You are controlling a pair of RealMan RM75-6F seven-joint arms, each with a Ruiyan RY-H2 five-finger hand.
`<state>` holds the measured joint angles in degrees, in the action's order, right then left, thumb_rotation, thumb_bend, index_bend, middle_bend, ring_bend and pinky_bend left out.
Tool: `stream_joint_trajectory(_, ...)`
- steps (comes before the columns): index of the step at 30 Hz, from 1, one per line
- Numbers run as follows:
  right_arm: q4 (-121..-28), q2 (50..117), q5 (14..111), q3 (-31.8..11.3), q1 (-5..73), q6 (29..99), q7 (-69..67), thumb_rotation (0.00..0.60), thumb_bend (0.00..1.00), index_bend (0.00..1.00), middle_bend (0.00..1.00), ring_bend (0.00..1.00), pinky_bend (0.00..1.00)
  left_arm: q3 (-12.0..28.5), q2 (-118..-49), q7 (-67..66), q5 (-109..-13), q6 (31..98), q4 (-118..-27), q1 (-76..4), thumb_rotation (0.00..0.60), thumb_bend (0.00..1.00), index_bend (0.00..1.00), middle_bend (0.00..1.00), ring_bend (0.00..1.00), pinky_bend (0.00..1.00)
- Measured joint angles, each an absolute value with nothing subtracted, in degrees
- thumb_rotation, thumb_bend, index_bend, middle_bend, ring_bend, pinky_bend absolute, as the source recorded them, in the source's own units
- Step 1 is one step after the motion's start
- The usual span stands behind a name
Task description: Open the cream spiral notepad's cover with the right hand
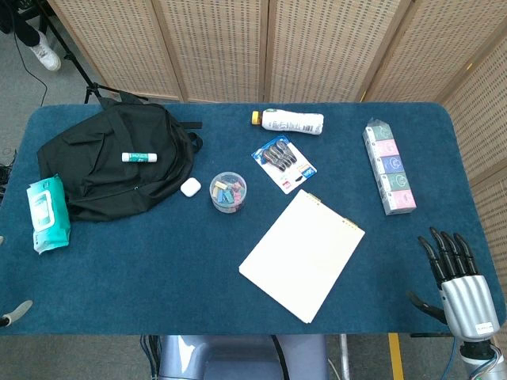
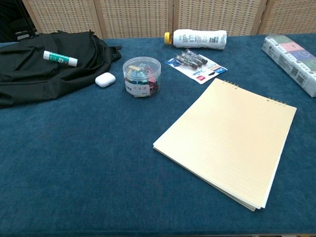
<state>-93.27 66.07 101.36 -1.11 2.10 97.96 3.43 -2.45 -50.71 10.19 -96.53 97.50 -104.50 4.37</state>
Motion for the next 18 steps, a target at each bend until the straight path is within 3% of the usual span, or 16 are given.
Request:
stream_joint_trajectory(6,-92.8,66.1,101.9,-1.0,2.4,97.6,2.3,0.6,0.0,0.01,0.0,0.0,0.0,-2.5,-50.3,10.6,-96.4,97.1,-104.6,4.2,0.6,0.0,0.0,0.0,0.0,0.0)
stream_joint_trajectory(10,-92.2,66.2,102.9,-0.7,2.8,97.3,0.8,0.6,0.03,0.16,0.0,0.0,0.0,-2.5,-50.4,10.5,-96.4,97.1,-104.6,4.3,0.6,0.0,0.0,0.0,0.0,0.0)
stream_joint_trajectory(18,-86.3,68.6,110.0,1.7,7.6,92.8,-7.1,0.6,0.07,0.25,0.0,0.0,0.0,-2.3,-50.5,10.0,-95.8,96.9,-104.9,4.2,0.6,0.0,0.0,0.0,0.0,0.0)
